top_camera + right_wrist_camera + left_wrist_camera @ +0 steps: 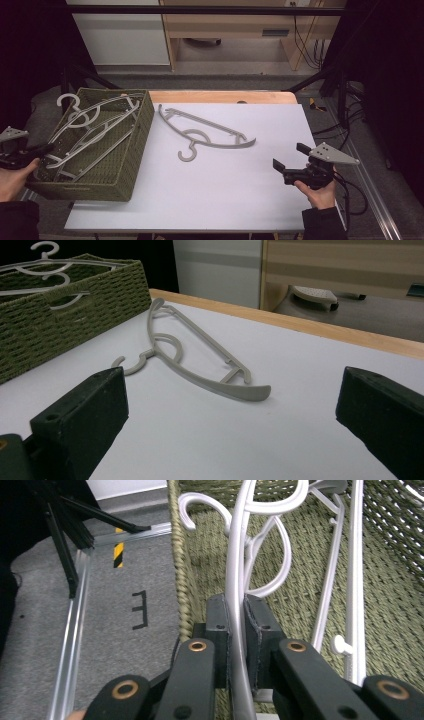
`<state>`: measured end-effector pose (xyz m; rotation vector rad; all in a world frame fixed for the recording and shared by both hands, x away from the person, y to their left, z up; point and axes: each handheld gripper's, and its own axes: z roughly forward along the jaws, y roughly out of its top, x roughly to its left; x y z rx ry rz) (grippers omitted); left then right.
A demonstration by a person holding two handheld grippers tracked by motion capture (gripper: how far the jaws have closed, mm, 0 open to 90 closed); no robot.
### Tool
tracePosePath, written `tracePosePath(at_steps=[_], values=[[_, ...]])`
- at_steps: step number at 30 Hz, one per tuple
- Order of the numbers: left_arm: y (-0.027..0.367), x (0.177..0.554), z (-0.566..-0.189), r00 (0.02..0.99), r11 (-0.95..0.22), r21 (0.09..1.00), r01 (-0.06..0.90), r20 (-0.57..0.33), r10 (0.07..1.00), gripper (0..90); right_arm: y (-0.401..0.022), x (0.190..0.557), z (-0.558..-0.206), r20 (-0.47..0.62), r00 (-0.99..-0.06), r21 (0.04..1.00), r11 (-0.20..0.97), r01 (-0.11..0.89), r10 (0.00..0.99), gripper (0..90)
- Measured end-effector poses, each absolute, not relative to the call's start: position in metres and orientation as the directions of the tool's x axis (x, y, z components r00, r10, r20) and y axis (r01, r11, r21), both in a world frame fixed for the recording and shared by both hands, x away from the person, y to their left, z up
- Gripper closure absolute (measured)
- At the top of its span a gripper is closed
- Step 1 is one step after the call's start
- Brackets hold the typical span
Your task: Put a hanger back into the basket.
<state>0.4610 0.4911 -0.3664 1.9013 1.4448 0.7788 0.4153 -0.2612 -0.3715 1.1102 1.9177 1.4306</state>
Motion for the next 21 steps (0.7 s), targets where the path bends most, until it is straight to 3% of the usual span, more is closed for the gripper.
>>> tracePosePath(at_steps=[10,15,21], values=[[0.477,0.461,-0.378,0.238,-0.258,0.708,0.658,0.13,0.963,81.7,-0.261,0.415,-0.371,0.077,-0.545,0.943,0.117,0.312,0.835,0.6],[0.462,0.464,-0.377,0.303,-0.339,0.673,0.657,0.176,0.936,78.5,-0.262,0.414,-0.371,0.079,-0.542,0.944,0.113,0.311,0.837,0.6],[0.463,0.464,-0.374,0.294,-0.304,0.684,0.663,0.136,0.946,72.4,-0.262,0.414,-0.37,0.078,-0.543,0.944,0.113,0.31,0.836,0.6]])
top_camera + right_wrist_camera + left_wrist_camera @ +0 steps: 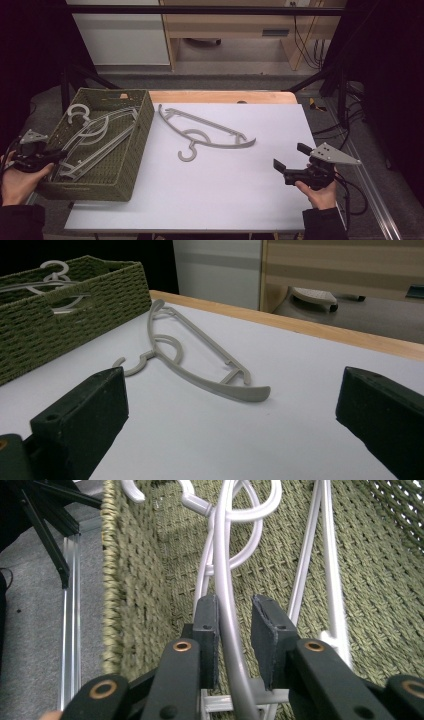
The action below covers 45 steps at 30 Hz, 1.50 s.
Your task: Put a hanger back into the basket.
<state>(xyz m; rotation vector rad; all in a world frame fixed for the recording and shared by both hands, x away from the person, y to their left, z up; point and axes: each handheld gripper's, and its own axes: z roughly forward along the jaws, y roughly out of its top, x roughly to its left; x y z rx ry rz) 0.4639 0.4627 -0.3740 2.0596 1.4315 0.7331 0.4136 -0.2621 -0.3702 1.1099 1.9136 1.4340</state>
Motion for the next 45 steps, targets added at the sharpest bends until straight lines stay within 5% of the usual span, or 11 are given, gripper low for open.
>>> tracePosePath(at_steps=[11,26,45], values=[[0.447,0.458,-0.361,0.302,-0.261,0.772,0.579,0.095,0.949,58.5,-0.263,0.413,-0.369,0.075,-0.544,0.946,0.112,0.303,0.835,0.6],[0.384,0.448,-0.345,0.431,-0.208,0.889,0.409,0.013,0.902,29.6,-0.263,0.412,-0.367,0.075,-0.55,0.948,0.111,0.297,0.832,0.7],[0.304,0.427,-0.358,0.579,-0.202,0.92,0.336,-0.032,0.815,14.8,-0.252,0.417,-0.37,0.062,-0.568,0.945,0.134,0.297,0.821,1.5]])
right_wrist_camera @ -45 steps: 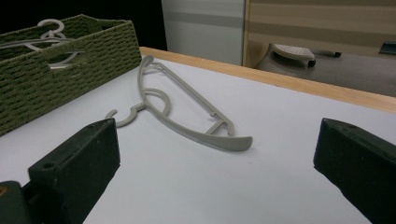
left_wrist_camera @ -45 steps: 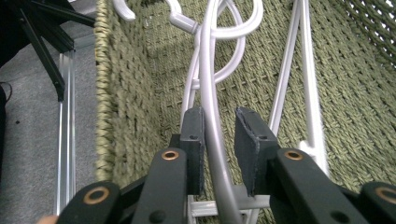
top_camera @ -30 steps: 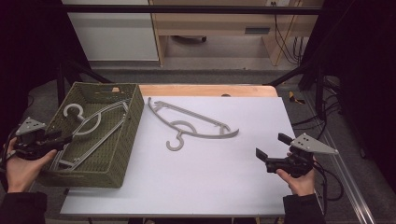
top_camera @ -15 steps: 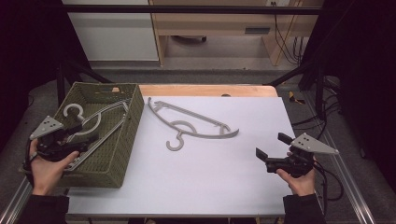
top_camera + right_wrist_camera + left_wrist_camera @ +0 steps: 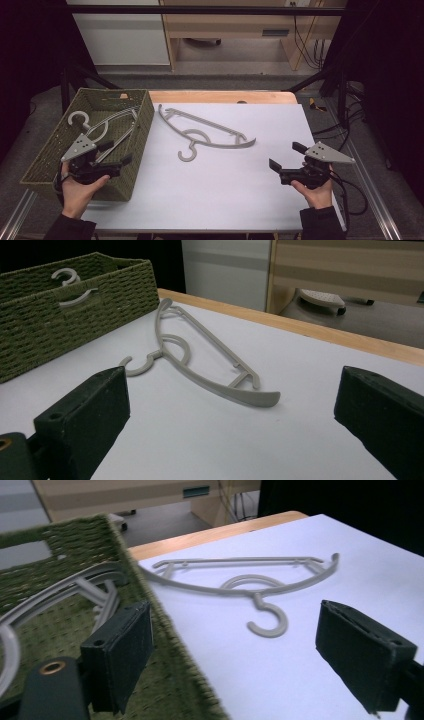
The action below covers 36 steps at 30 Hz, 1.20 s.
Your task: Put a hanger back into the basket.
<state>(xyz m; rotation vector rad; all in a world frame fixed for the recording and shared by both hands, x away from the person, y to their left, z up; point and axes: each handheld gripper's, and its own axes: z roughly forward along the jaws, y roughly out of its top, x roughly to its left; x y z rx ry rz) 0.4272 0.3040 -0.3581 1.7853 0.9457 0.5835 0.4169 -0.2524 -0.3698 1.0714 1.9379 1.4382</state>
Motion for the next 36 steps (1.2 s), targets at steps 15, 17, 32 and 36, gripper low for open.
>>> tracePosePath(at_steps=[15,17,32,36], values=[[0.277,0.422,-0.368,0.671,-0.247,0.917,0.313,-0.03,0.741,10.2,-0.227,0.431,-0.382,0.052,-0.609,0.926,0.191,0.327,0.791,2.2],[0.274,0.423,-0.371,0.679,-0.259,0.912,0.319,-0.029,0.734,10.3,-0.224,0.433,-0.383,0.053,-0.613,0.919,0.201,0.339,0.789,2.4],[0.265,0.428,-0.382,0.714,-0.29,0.898,0.331,-0.036,0.699,11.4,-0.189,0.466,-0.397,0.054,-0.66,0.88,0.276,0.386,0.749,8.8],[0.264,0.428,-0.383,0.72,-0.296,0.897,0.328,-0.035,0.693,11.8,-0.179,0.48,-0.401,0.067,-0.67,0.867,0.289,0.406,0.74,10.8]])
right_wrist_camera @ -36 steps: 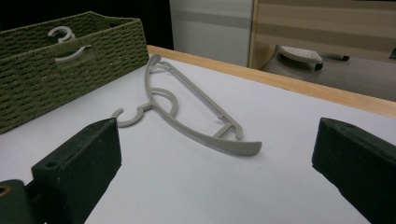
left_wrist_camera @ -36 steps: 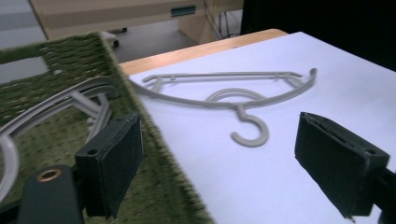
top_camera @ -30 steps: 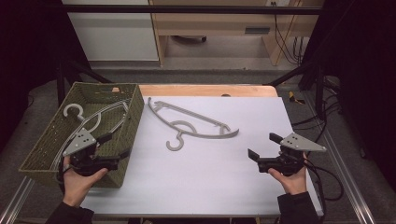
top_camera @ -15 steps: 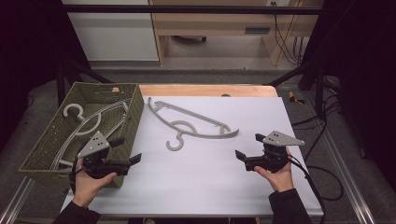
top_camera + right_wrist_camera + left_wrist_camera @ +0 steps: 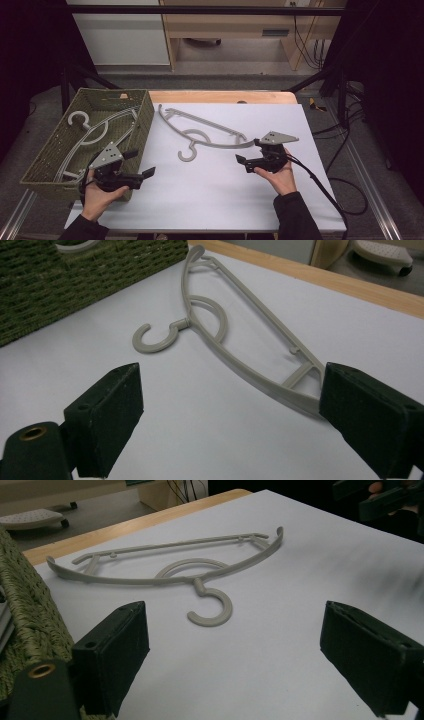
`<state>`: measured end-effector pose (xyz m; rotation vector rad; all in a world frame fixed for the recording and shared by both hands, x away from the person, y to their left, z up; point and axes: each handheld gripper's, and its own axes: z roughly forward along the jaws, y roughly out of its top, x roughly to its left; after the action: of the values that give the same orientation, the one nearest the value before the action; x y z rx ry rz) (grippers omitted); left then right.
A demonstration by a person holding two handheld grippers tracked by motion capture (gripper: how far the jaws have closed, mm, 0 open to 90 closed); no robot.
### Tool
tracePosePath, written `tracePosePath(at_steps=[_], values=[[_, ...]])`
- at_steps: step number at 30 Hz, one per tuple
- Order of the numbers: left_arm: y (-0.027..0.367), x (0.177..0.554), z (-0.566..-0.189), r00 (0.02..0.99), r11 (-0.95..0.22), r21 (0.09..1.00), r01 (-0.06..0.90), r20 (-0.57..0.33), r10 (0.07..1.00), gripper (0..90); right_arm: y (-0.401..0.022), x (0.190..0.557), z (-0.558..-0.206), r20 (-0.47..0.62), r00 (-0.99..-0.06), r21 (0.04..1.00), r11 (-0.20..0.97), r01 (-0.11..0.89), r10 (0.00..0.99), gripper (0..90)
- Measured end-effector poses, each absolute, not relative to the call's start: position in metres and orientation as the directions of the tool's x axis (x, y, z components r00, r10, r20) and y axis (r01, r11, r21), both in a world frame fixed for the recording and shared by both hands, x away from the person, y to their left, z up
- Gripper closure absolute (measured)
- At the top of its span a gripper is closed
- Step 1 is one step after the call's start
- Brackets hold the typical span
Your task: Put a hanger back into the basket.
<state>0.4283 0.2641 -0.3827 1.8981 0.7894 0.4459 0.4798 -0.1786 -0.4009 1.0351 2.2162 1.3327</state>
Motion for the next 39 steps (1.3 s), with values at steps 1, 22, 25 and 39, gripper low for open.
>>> tracePosePath(at_steps=[1,22,25,39], values=[[0.264,0.428,-0.383,0.72,-0.298,0.897,0.327,-0.033,0.693,11.8,-0.176,0.484,-0.402,0.062,-0.675,0.863,0.3,0.406,0.735,11.1],[0.258,0.426,-0.382,0.731,-0.316,0.898,0.306,-0.009,0.682,9.9,-0.133,0.547,-0.439,0.019,-0.672,0.774,0.414,0.479,0.741,19.6],[0.259,0.426,-0.381,0.729,-0.312,0.9,0.304,-0.009,0.684,9.7,-0.129,0.554,-0.447,0.015,-0.675,0.759,0.432,0.488,0.737,25.0],[0.263,0.425,-0.379,0.727,-0.305,0.902,0.304,-0.013,0.687,9.6,-0.121,0.576,-0.475,-0.03,-0.694,0.699,0.511,0.501,0.72,46.5]])
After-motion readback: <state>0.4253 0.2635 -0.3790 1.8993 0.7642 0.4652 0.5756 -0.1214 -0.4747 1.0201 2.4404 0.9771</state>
